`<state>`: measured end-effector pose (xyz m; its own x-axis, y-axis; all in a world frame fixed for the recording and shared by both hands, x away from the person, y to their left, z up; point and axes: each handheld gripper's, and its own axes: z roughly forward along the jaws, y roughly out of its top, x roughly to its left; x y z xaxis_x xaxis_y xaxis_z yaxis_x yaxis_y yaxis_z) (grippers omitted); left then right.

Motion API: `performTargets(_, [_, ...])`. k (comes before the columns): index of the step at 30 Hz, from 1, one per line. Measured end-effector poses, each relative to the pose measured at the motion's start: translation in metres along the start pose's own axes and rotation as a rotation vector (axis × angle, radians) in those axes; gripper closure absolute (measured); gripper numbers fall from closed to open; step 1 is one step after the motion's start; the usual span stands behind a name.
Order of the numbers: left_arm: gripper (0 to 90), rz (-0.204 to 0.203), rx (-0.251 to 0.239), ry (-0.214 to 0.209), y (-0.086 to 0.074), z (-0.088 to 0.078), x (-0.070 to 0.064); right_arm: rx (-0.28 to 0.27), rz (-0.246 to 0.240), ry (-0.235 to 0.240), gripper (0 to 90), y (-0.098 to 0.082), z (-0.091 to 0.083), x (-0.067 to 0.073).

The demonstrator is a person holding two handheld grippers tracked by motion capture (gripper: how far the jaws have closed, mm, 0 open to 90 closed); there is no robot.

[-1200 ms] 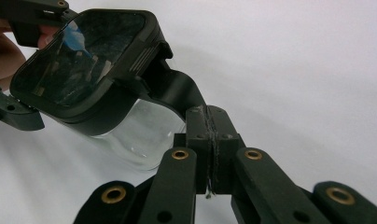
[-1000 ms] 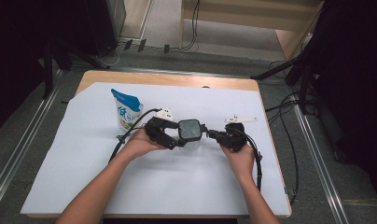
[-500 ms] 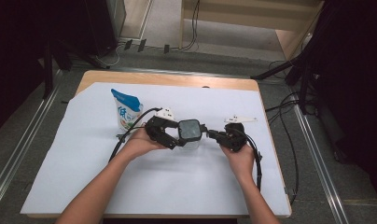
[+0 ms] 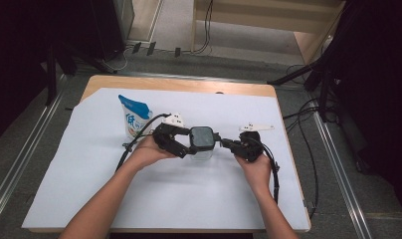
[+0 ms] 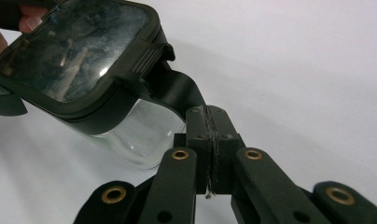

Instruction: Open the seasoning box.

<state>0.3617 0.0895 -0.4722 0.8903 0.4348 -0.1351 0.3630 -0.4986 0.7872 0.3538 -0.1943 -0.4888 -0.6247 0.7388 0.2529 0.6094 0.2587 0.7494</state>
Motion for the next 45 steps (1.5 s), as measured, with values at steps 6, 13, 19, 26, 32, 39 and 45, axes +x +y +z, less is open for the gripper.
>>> performTargets(6, [32.7,-0.004,-0.009,-0.015,0.003,-0.012,0.003,-0.001,0.002,0.009,89.5,0.0,0.0,0.0])
performTargets(13, [46.8,-0.006,0.0,-0.005,0.007,-0.017,0.003,0.002,-0.005,0.017,90.0,0.001,0.0,0.0])
performTargets(19, [64.3,-0.029,0.006,-0.01,0.009,-0.02,0.005,-0.001,0.004,0.028,90.0,0.001,-0.001,-0.001])
performTargets(26, [85.1,-0.015,0.044,-0.065,0.022,-0.019,0.005,-0.003,0.001,0.03,90.0,0.002,0.0,-0.002])
performTargets(32, [88.7,-0.034,0.023,-0.072,0.03,-0.02,0.005,-0.004,0.002,0.027,90.0,0.002,0.0,-0.001])
performTargets(39, [88.6,-0.054,0.033,-0.078,0.041,-0.016,0.003,-0.006,0.011,0.03,90.0,0.001,0.0,0.0])
performTargets(45, [90.0,-0.049,0.039,-0.082,0.048,-0.011,0.001,-0.01,0.013,0.035,90.0,0.001,0.0,0.0])
